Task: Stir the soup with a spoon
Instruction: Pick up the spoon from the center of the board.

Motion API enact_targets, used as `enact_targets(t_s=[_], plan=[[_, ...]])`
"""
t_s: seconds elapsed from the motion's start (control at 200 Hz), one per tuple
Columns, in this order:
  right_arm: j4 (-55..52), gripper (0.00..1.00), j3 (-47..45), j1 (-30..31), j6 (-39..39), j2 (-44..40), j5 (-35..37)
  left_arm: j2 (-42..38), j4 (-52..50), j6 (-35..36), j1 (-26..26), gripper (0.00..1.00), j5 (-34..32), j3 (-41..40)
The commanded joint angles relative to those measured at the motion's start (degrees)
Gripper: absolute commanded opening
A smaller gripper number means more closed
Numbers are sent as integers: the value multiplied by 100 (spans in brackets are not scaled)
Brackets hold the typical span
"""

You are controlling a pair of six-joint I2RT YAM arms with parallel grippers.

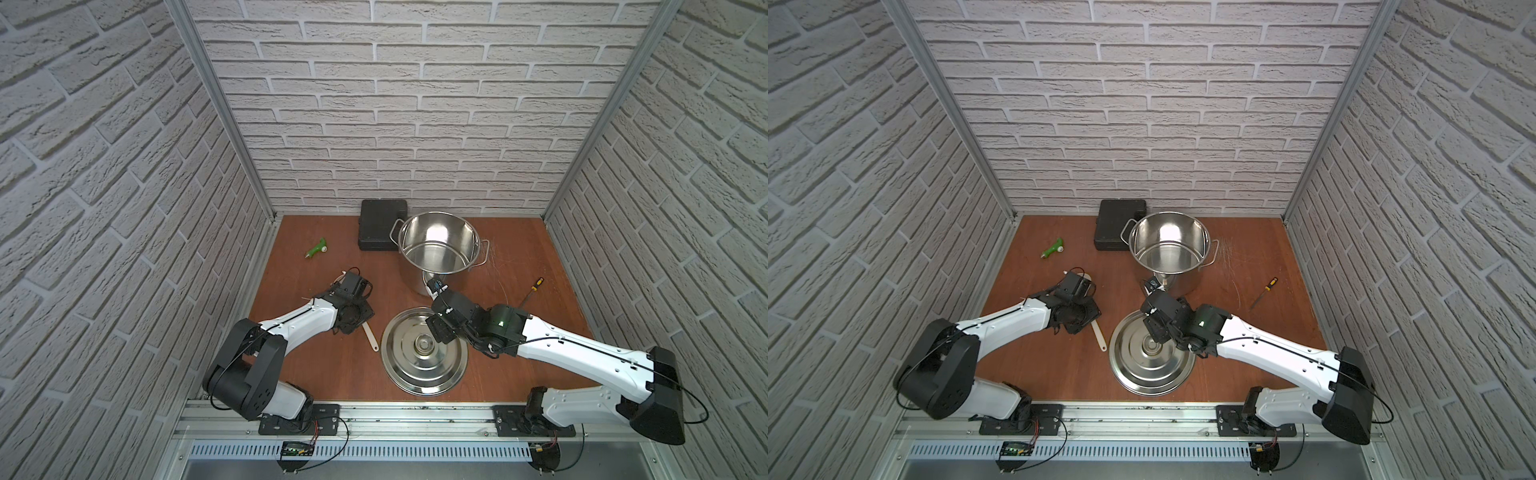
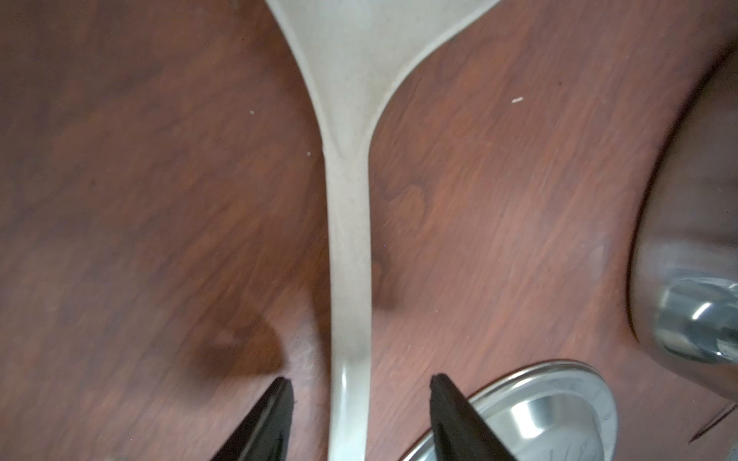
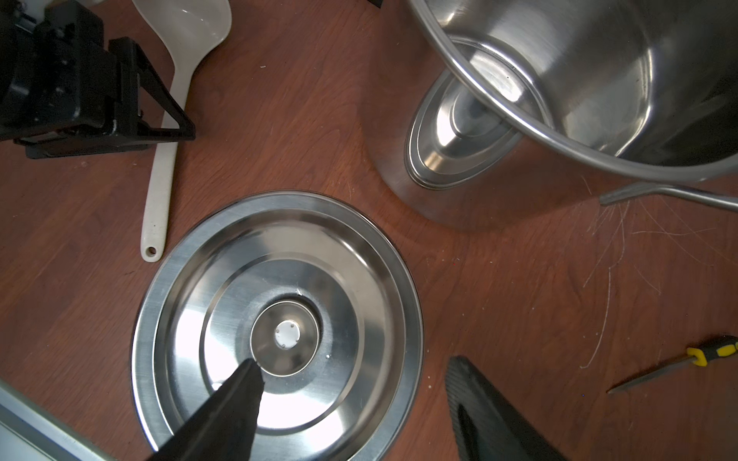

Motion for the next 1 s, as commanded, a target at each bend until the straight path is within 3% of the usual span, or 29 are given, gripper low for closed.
enact_targets(t_s=[0.0, 0.495, 0.995], plan=[[-199, 75, 110, 21, -9, -46, 268, 96, 294, -189, -59, 56, -180, -102], [-542, 74, 268, 20, -113, -81, 799, 343, 1056, -263, -146, 42, -648, -649], [-552, 73, 414, 27, -166, 63, 891, 211, 1589, -122, -128, 10, -557, -1124]])
